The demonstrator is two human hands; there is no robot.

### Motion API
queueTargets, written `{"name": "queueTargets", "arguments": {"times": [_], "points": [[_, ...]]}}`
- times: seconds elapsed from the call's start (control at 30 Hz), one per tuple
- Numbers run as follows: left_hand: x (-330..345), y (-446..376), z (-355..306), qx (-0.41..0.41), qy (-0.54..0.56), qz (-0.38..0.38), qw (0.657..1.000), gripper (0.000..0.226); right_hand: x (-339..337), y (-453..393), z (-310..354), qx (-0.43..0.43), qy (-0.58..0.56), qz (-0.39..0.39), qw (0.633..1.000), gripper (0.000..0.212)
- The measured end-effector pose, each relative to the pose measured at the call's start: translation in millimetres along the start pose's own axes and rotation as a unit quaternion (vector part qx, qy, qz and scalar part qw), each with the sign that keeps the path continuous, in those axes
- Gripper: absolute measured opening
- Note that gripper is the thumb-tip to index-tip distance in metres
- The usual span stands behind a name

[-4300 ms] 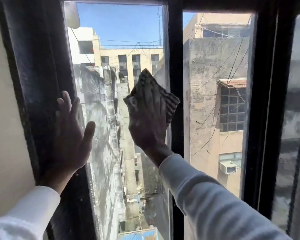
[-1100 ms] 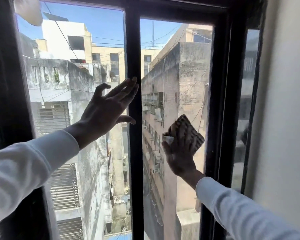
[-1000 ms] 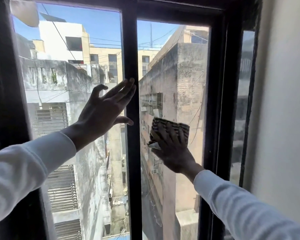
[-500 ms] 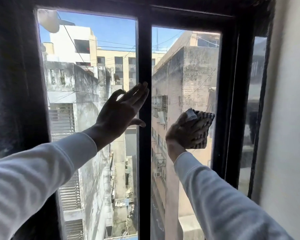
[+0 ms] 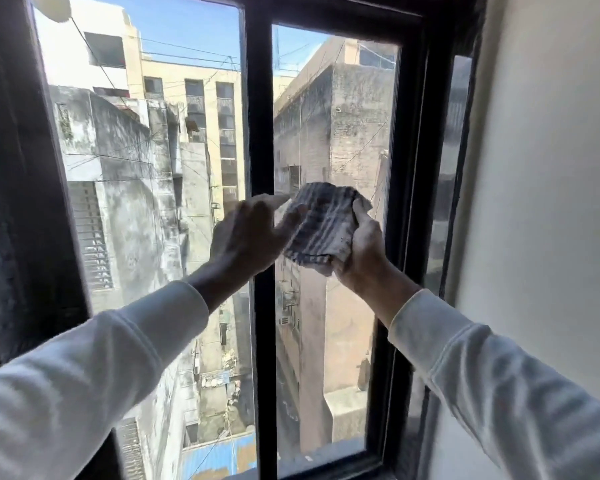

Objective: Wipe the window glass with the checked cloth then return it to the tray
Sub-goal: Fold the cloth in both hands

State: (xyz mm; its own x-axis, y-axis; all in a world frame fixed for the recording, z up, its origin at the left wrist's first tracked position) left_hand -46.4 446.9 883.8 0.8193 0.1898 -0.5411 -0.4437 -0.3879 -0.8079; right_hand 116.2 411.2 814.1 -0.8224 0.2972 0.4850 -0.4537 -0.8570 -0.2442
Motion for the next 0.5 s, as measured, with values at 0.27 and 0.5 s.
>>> {"name": "queueTargets", "arguments": {"times": [0.27,0.5], "points": [[106.5,120.1,-4.3,-0.428,0.455,0.079,0.777,0.055,-94.8,101.0,-32.0,0.111,0.089,-0.045,0.989,0.061],[186.7,270.0,-63.9,-0.466,0.396,0.140,0.779,0.036,-237.1,227.8,-113.7,0.182,0.133,-0.150,0.963,0.055]]}}
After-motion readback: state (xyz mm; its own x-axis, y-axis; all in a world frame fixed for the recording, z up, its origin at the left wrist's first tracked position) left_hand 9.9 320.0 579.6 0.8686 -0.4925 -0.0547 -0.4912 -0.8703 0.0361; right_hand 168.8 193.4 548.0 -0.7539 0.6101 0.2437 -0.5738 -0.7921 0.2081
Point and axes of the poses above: each hand's wrist, its own y-axis away from the middle knuckle, its own x-axis out of the palm, z = x × y, the point moved 8 cm from there along -y, towards the middle knuckle, and after that the axes turned 7 degrees about y, right-handed, at the moved point
